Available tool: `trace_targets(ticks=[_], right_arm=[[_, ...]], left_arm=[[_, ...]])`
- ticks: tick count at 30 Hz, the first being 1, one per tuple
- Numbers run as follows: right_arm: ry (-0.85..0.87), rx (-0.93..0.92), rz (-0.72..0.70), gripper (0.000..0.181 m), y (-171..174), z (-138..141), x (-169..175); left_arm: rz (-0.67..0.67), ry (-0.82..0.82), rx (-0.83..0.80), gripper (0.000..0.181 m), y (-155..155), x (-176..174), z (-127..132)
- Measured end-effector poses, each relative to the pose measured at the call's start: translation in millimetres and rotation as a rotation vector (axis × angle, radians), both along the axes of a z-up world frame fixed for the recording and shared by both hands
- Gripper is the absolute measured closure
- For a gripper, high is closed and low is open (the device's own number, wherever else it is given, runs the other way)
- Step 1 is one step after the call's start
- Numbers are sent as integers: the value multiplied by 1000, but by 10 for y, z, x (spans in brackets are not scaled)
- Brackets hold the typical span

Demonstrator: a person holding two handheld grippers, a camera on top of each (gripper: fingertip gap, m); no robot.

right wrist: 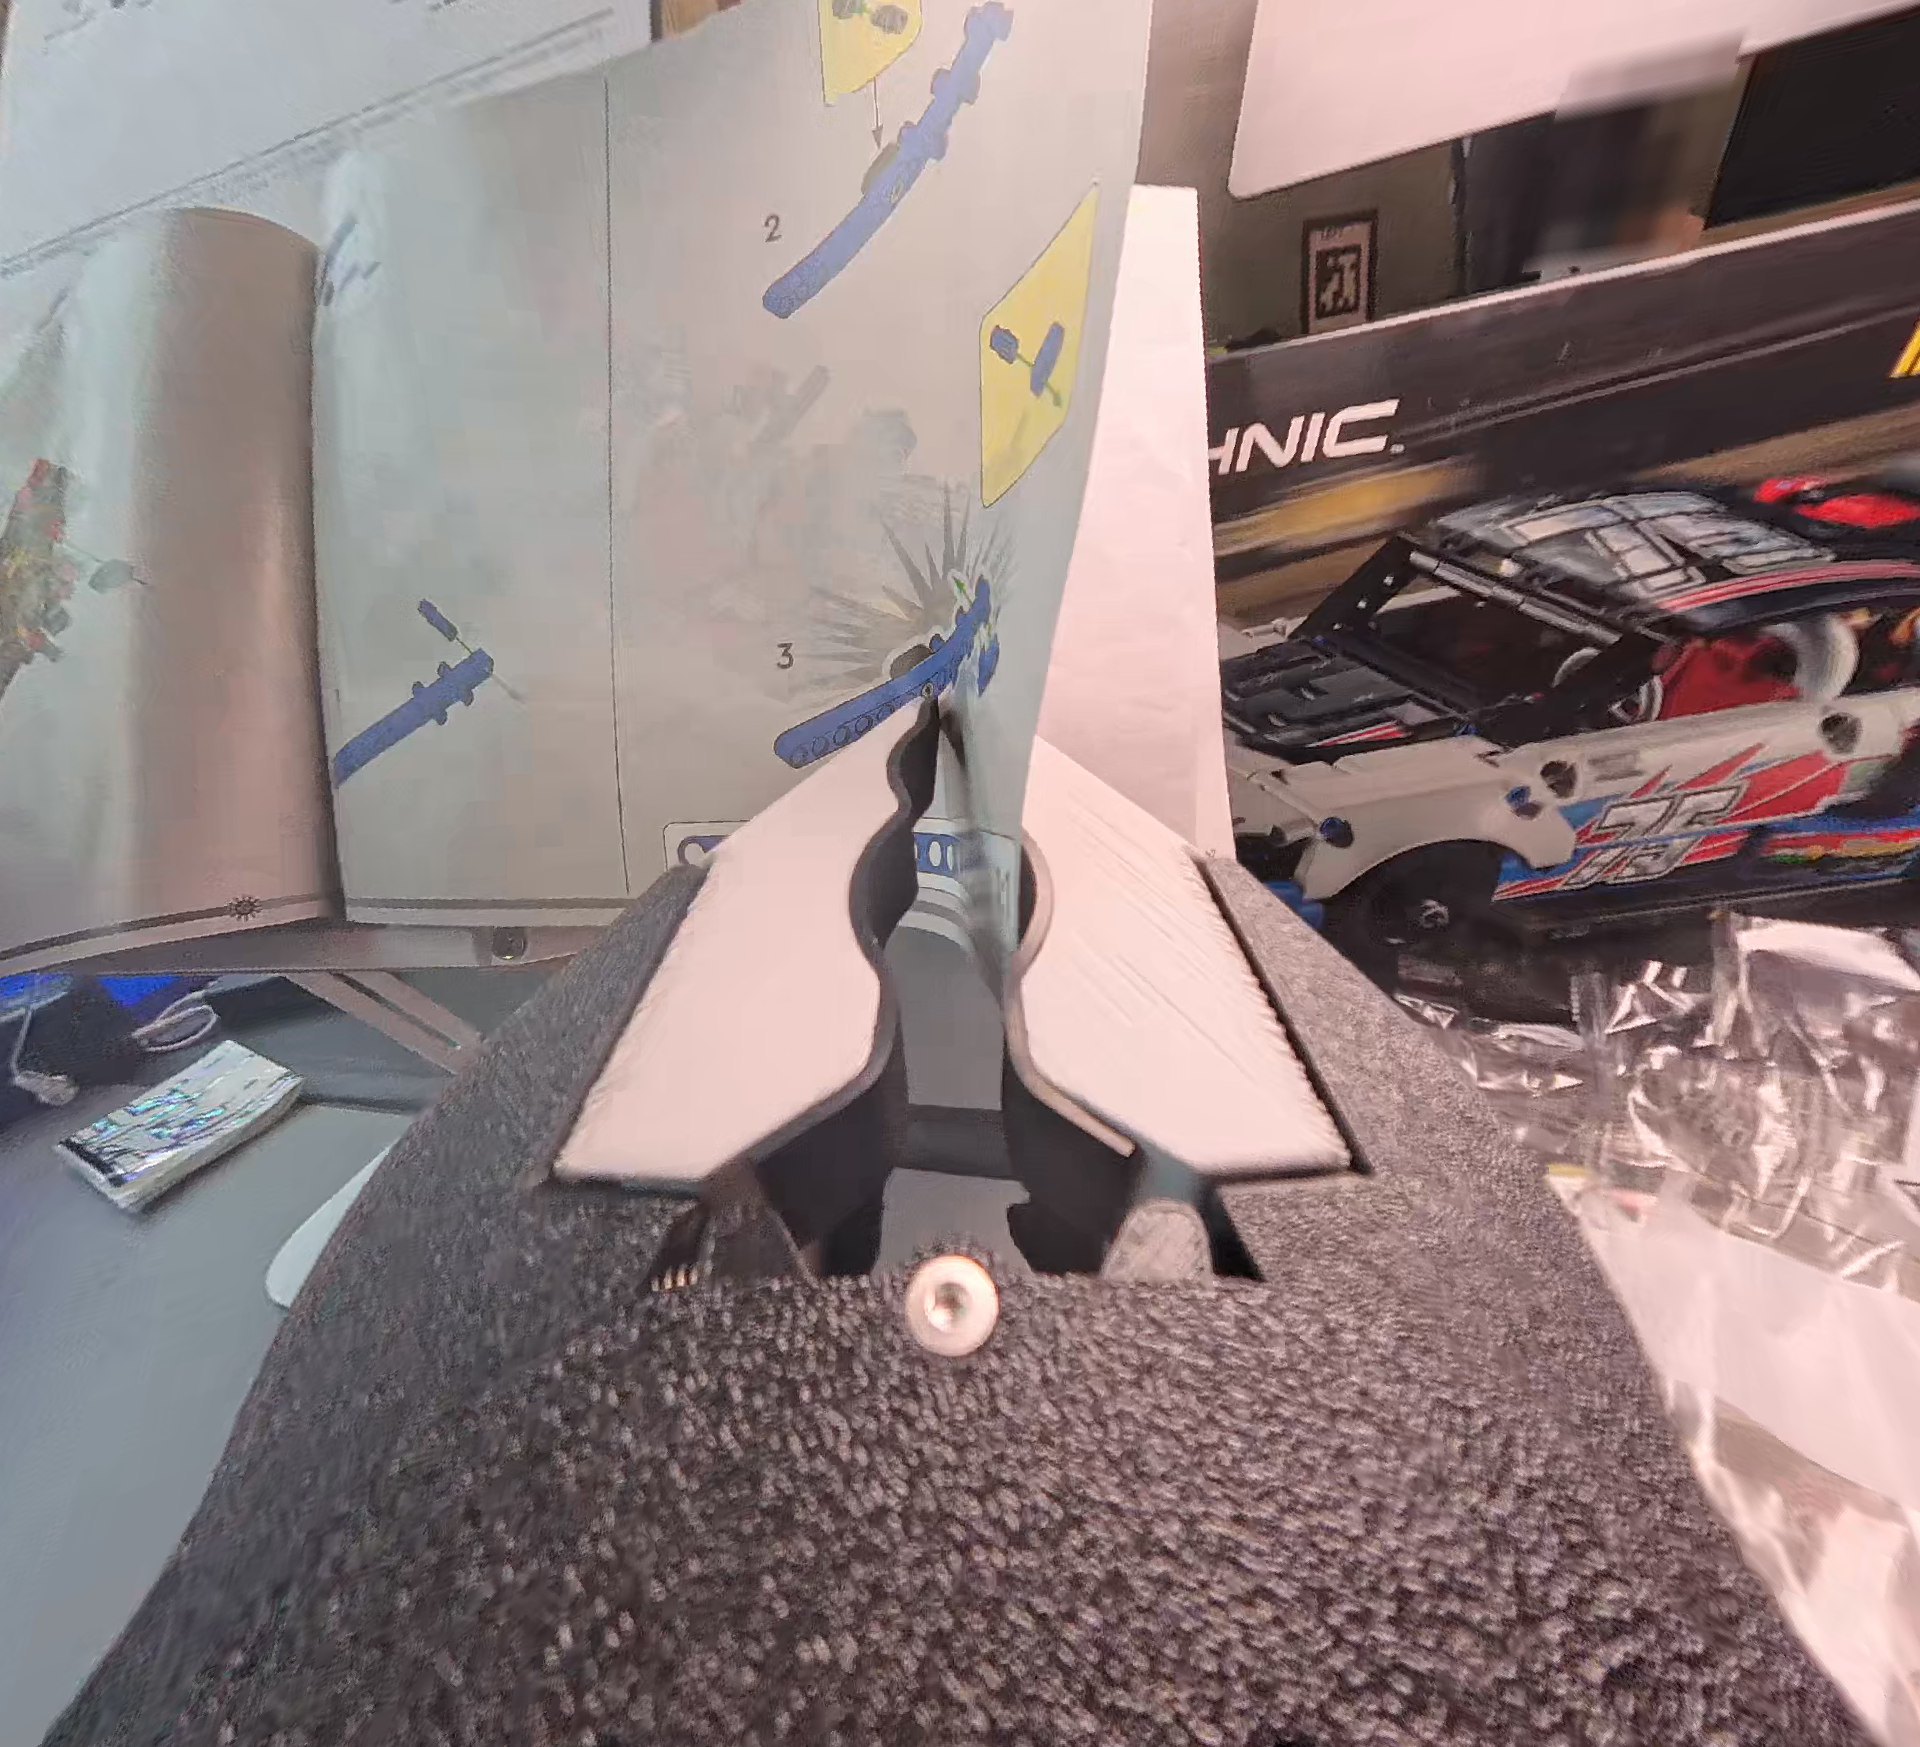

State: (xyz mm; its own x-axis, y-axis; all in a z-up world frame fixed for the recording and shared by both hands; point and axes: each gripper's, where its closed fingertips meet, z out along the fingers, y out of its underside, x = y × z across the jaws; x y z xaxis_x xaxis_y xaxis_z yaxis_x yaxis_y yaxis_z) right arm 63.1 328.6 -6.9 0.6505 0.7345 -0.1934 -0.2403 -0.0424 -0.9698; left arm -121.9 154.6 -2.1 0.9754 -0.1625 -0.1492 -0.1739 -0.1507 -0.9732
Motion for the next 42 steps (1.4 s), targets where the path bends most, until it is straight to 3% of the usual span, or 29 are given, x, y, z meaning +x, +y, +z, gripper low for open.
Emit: trace_targets(ticks=[1, 6, 11, 14, 15, 17, 19, 22, 23, 26, 29, 32, 35, 39, 42], right_arm=[[1, -30, 8, 173, 56, -59, -19], [-46, -89, -1, 164, 270, -260, -41], [-54, -170, -132, 148, 435, -376, 233], [3, -52, -258, 144, 314, -128, 494], [13, 34, -270, 152, 184, 27, 516], [0, 197, -188, 167, -200, 284, 314], [-60, 368, 4, 181, -725, 427, -134], [-270, 482, 386, 181, -1504, 215, -972], [-340, 465, 419, 181, -1583, 107, -1168], [-507, 372, 275, 181, -1268, -114, -1446], [-460, 217, 192, 181, -862, -139, -1386], [-420, 159, 229, 181, -823, -137, -1376], [-441, 216, 203, 161, -887, -167, -1423], [-395, 211, 201, 155, -930, -176, -1438], [-369, 190, 208, 158, -918, -175, -1411]], left_arm=[[24, 51, 3, 156, 70, -10, -38], [195, 399, -4, 155, 308, -333, -210], [236, 529, 37, 171, 354, -568, -189], [224, 514, 50, 173, 367, -623, -184], [223, 518, 51, 173, 367, -621, -183], [227, 535, 57, 173, 364, -609, -184], [231, 536, 64, 173, 363, -606, -184], [228, 493, 67, 173, 360, -601, -180], [229, 486, 67, 173, 357, -600, -179], [231, 488, 55, 173, 339, -598, -184], [215, 497, 25, 174, 303, -610, -203], [204, 491, -9, 173, 261, -638, -230], [195, 411, -28, 167, 236, -585, -189], [77, 347, 68, 164, 251, -85, 93], [-73, 386, 67, 168, 392, 461, 140]])
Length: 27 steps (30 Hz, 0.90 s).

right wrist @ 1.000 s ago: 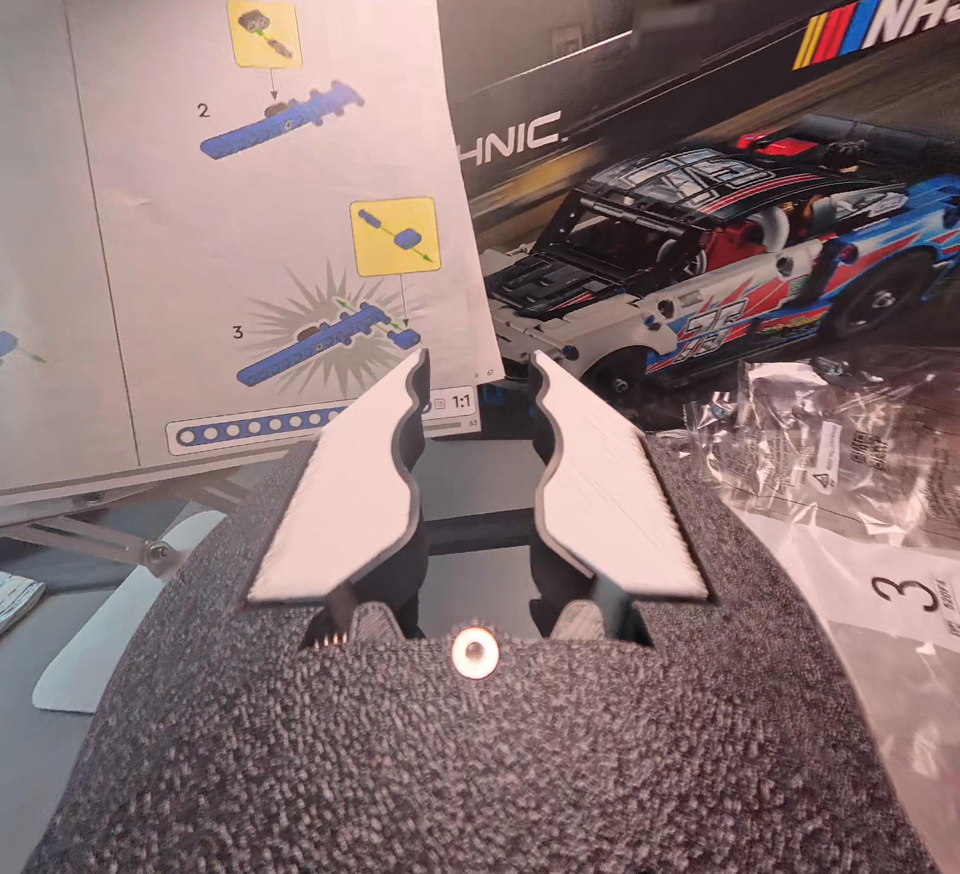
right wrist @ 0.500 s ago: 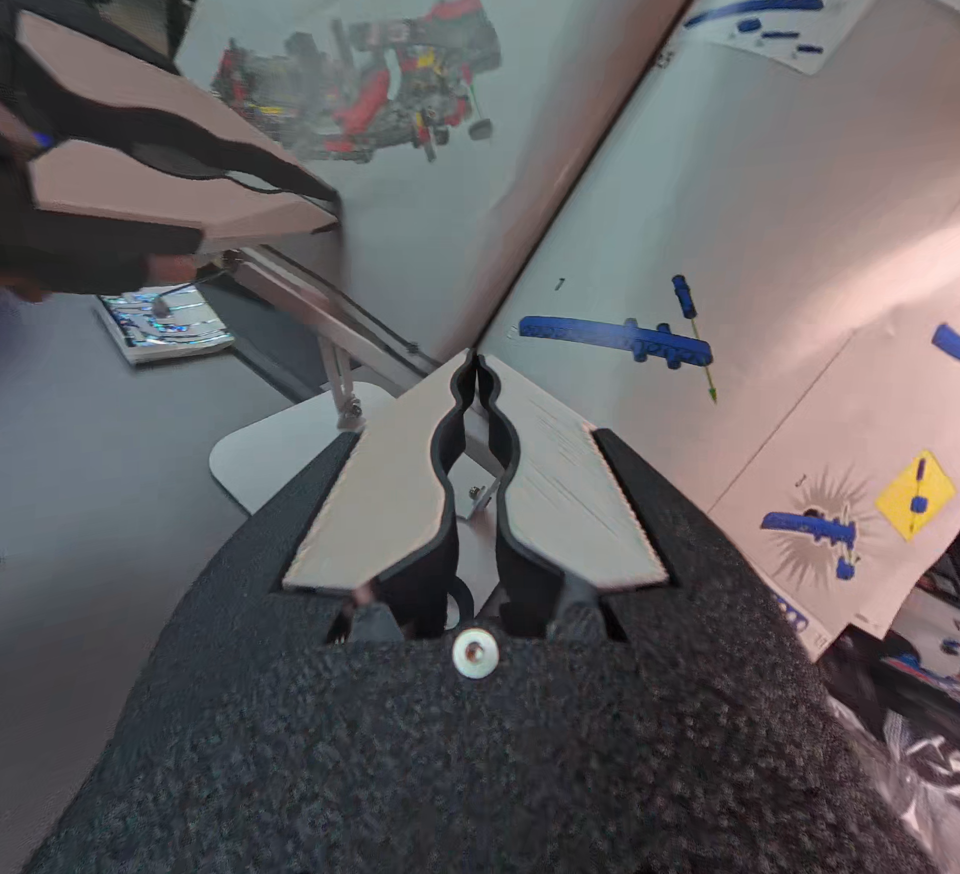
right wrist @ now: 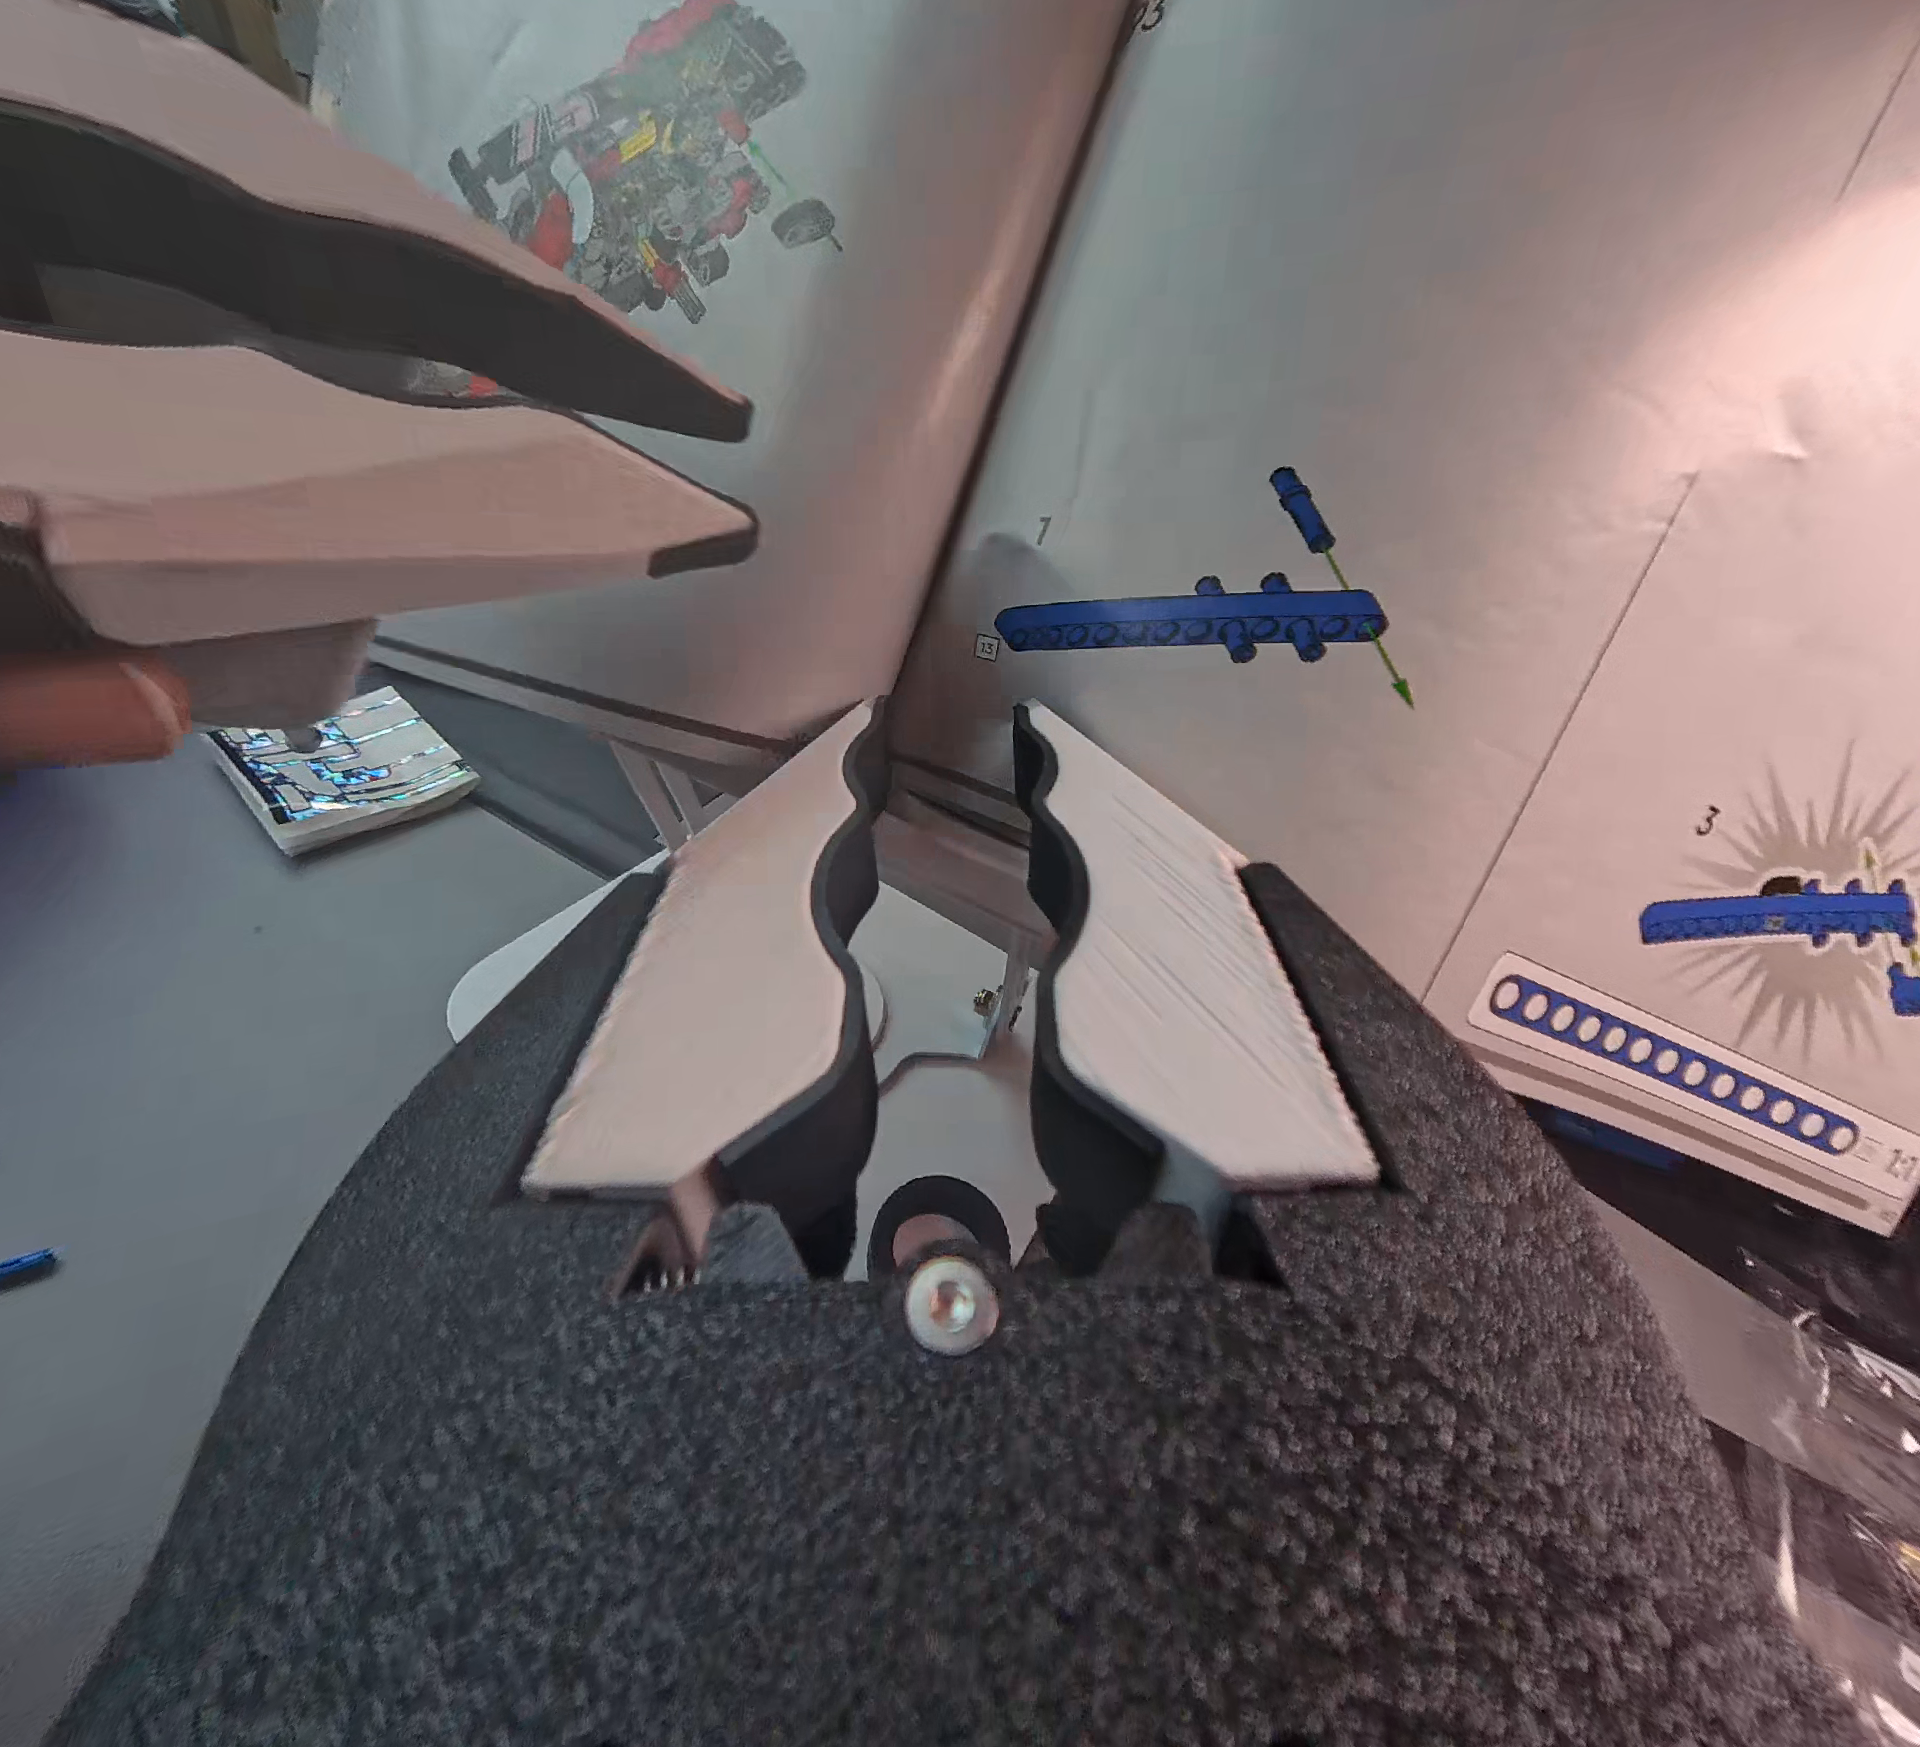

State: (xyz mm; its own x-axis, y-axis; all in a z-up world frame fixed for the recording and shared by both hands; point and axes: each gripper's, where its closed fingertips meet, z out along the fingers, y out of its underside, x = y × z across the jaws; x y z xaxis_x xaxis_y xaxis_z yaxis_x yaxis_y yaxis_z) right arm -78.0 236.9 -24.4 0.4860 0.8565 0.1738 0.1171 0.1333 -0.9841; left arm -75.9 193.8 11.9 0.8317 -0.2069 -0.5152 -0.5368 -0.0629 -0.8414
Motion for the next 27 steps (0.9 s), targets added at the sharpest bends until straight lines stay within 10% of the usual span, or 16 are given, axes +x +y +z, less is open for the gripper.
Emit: trace_targets(ticks=[7, 27], right_arm=[[45, -17, -40, 160, 29, -149, 323], [141, 284, -89, 157, 0, -68, 454]], left_arm=[[51, 208, -167, 181, 502, 75, -276], [9, 31, -126, 179, 397, -37, -244]])
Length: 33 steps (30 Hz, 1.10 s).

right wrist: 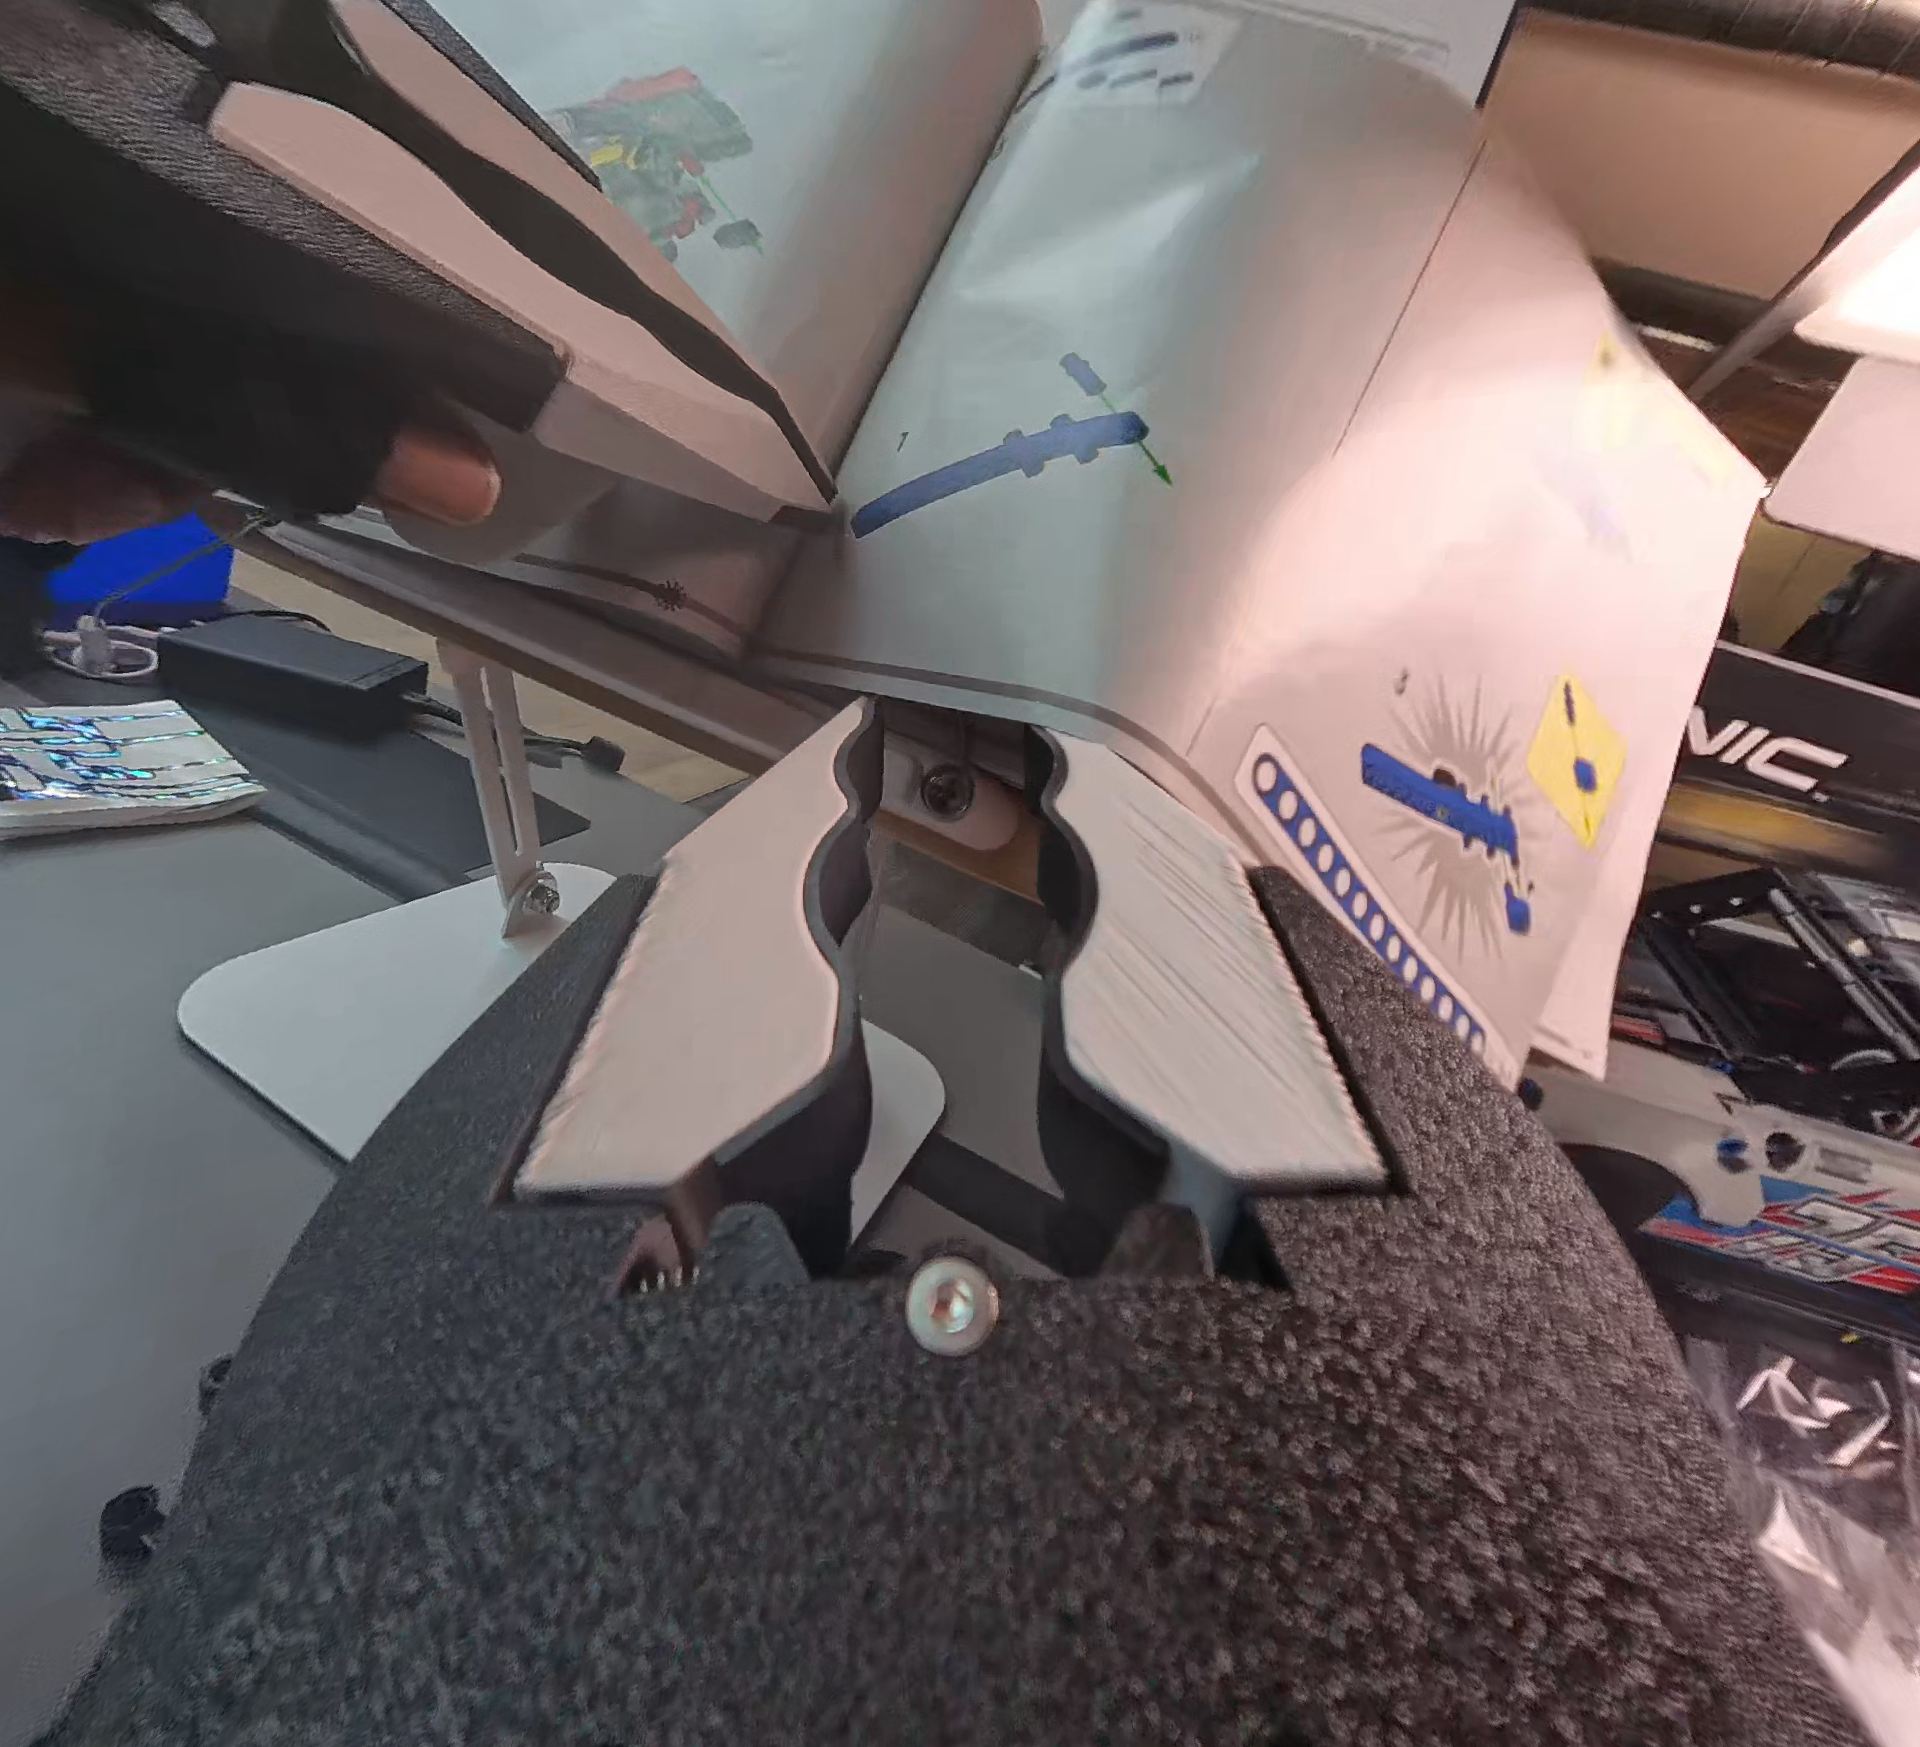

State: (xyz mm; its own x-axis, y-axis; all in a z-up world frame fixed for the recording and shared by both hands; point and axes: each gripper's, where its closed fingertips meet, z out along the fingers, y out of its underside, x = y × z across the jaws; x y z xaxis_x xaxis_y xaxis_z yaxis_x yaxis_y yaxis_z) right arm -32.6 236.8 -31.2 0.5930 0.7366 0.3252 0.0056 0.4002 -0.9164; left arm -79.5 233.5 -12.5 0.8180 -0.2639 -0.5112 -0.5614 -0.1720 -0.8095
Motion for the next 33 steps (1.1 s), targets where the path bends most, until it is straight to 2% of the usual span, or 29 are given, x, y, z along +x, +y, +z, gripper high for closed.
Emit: trace_targets(ticks=[8, 10, 14, 18, 22, 26, 27, 29, 33], right_arm=[[-208, 530, -88, 147, -548, 67, -28], [-181, 522, -92, 148, -566, 114, 54], [-96, 382, -149, 146, -274, 174, 315], [-83, 400, -197, 143, -178, 280, 507], [-82, 526, -174, 144, -419, 429, 489], [-114, 778, -87, 140, -1022, 669, 349], [-110, 776, -58, 140, -1095, 687, 324], [-73, 639, 22, 143, -1056, 671, 290], [3, 248, 91, 159, -493, 495, 277]], left_arm=[[-23, -37, -15, 179, -29, 16, 0], [-23, -33, -16, 179, -36, 14, 2], [-23, -46, -23, 177, -41, 19, 0], [-26, -55, -27, 177, -47, 19, 2], [-26, -64, -30, 177, -46, 21, 2], [-33, -74, -35, 178, -53, 25, 1], [-35, -77, -38, 178, -53, 26, 1], [-37, -87, -41, 178, -51, 28, 4], [-36, -123, -45, 178, -51, 36, 10]])
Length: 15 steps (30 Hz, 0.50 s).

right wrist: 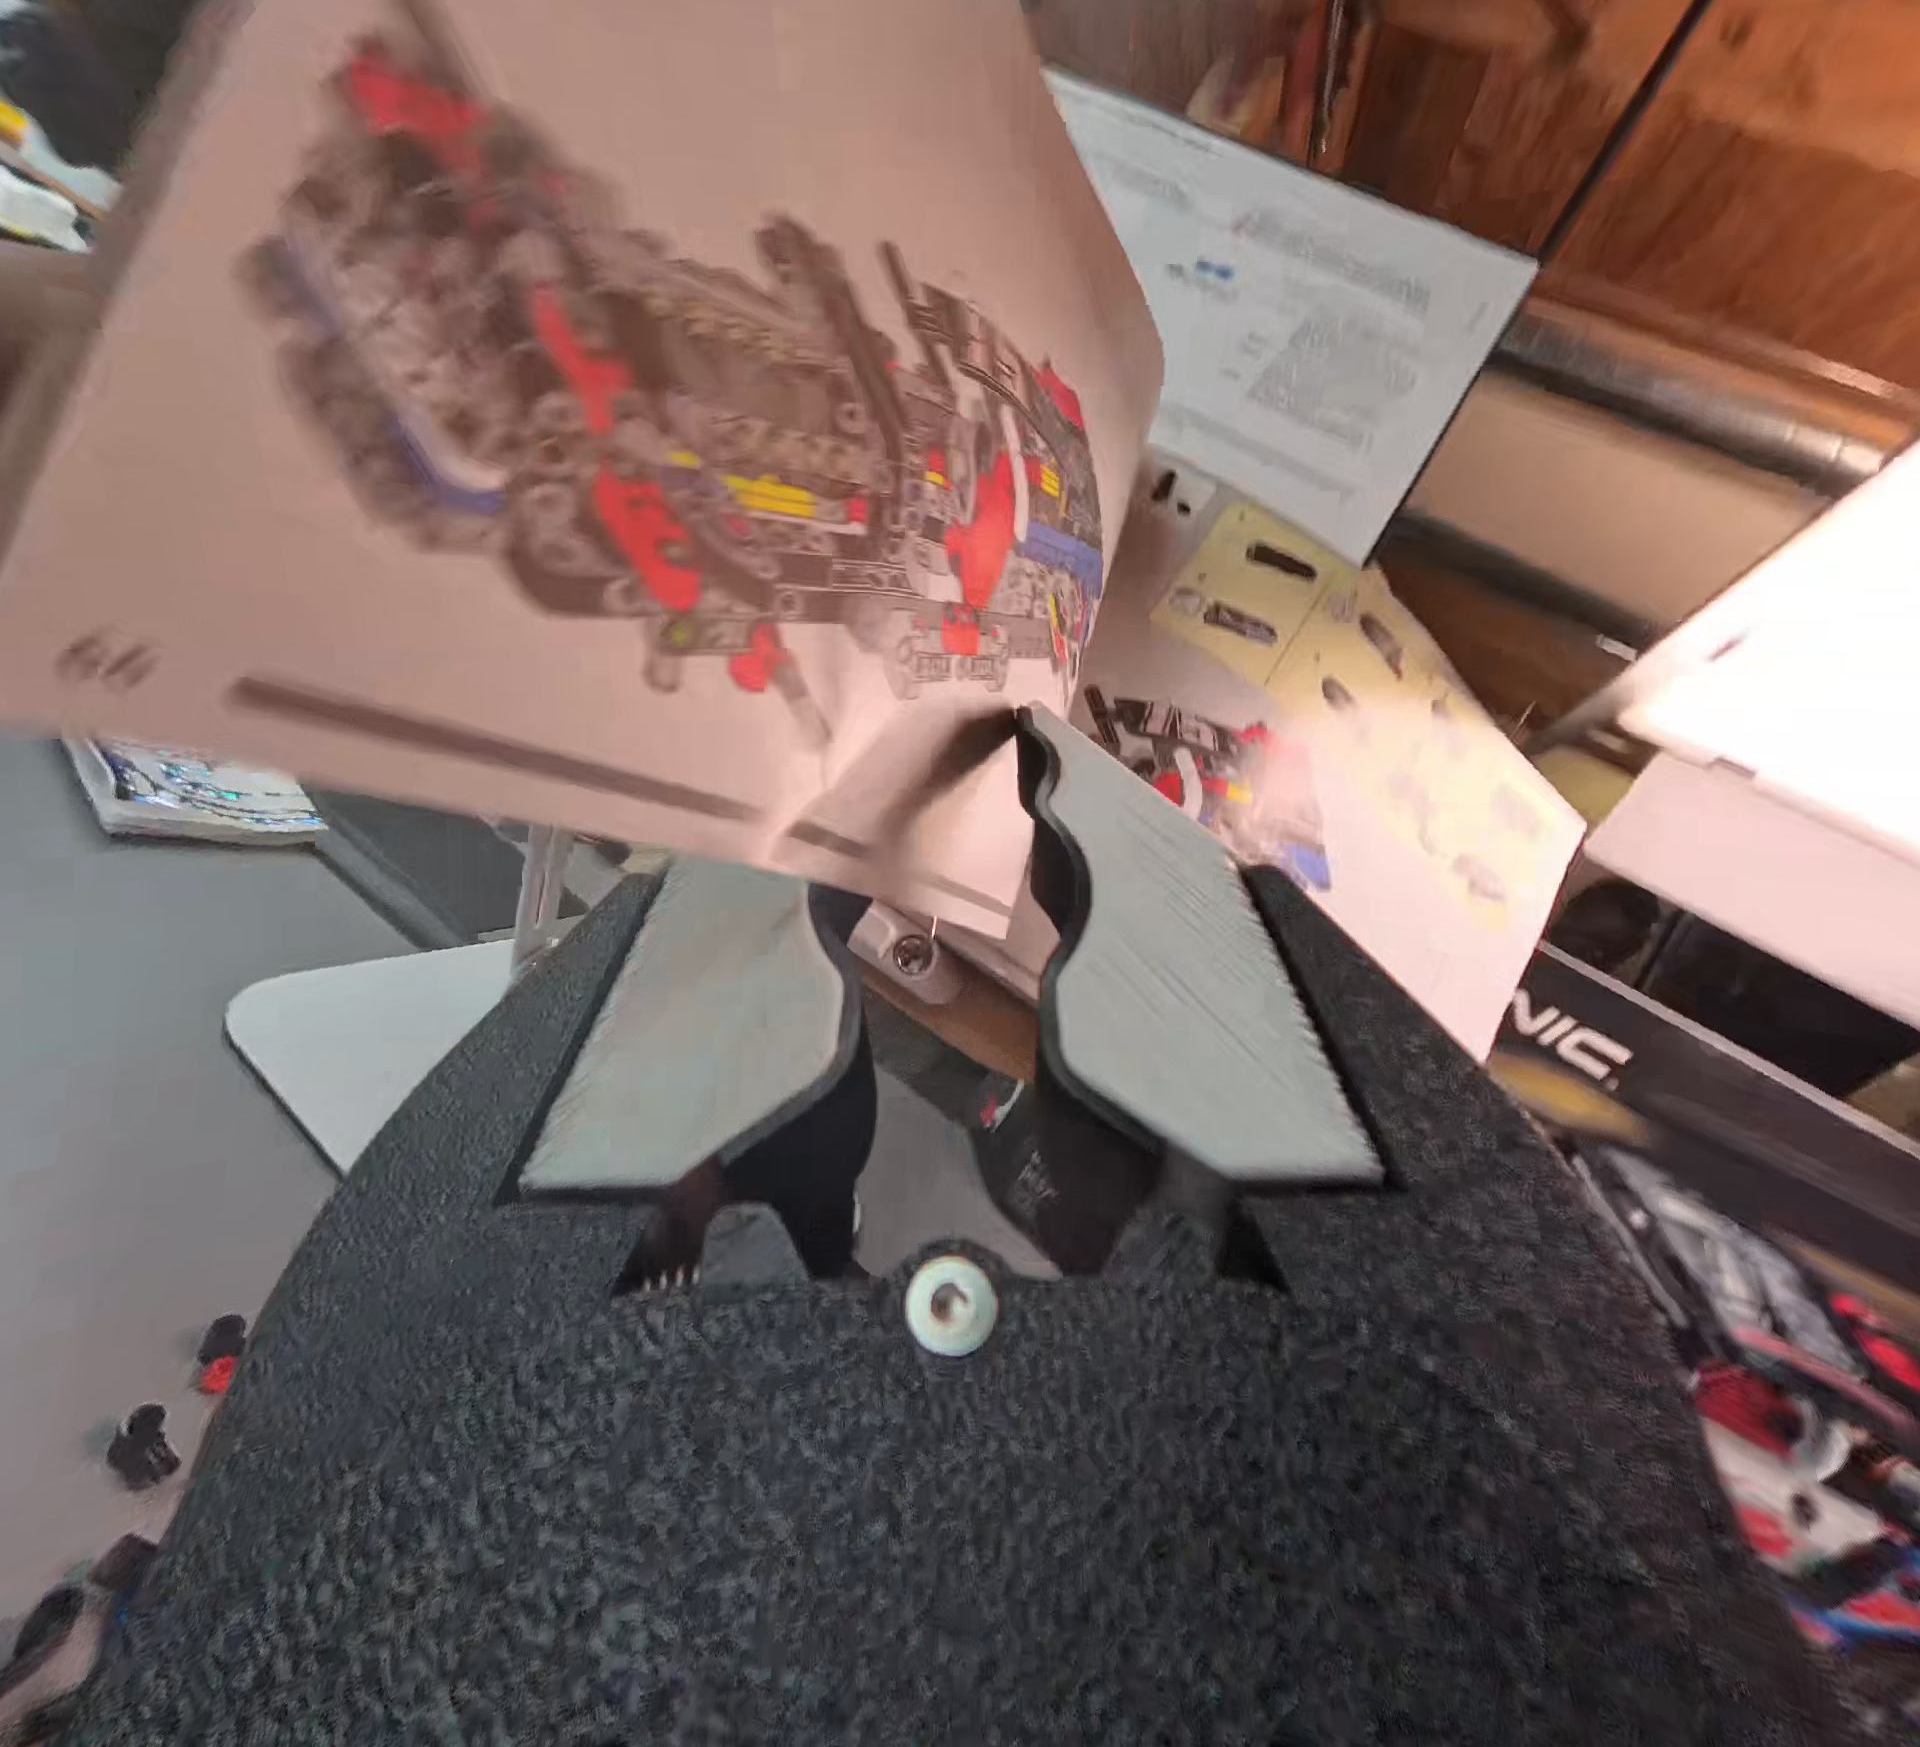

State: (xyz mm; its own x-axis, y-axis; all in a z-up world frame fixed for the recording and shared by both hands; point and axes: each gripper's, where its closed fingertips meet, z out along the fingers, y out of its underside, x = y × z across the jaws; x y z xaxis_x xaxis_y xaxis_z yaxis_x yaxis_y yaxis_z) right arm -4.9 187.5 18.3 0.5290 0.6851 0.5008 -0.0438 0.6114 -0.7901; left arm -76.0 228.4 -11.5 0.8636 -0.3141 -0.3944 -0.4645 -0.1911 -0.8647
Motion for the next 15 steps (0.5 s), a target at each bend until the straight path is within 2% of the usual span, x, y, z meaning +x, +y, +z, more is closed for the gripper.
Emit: trace_targets(ticks=[3, 5, 9, 10, 12, 13, 14, 15], right_arm=[[-21, -182, 28, 160, 300, -115, -124], [9, -258, 93, 159, 370, -90, -186], [111, -383, 556, 163, -39, 157, -132], [79, -405, 685, 165, -193, 152, -104], [-110, -523, 1008, 169, -578, -50, -8], [-219, -583, 1175, 181, -767, -179, 121], [-291, -633, 1200, 181, -784, -302, 156], [-341, -630, 1123, 176, -714, -446, 130]], left_arm=[[1, -9, 0, 178, 5, -4, 2], [3, -16, -6, 178, 9, -9, 5], [-5, -43, -17, 178, 3, -12, 6], [-8, -51, -17, 179, 3, -12, 8], [-14, -66, -19, 179, 0, -9, 6], [-16, -74, -20, 180, -2, -7, 8], [-16, -77, -21, 180, -3, -10, 9], [-15, -77, -23, 180, -5, -13, 9]])
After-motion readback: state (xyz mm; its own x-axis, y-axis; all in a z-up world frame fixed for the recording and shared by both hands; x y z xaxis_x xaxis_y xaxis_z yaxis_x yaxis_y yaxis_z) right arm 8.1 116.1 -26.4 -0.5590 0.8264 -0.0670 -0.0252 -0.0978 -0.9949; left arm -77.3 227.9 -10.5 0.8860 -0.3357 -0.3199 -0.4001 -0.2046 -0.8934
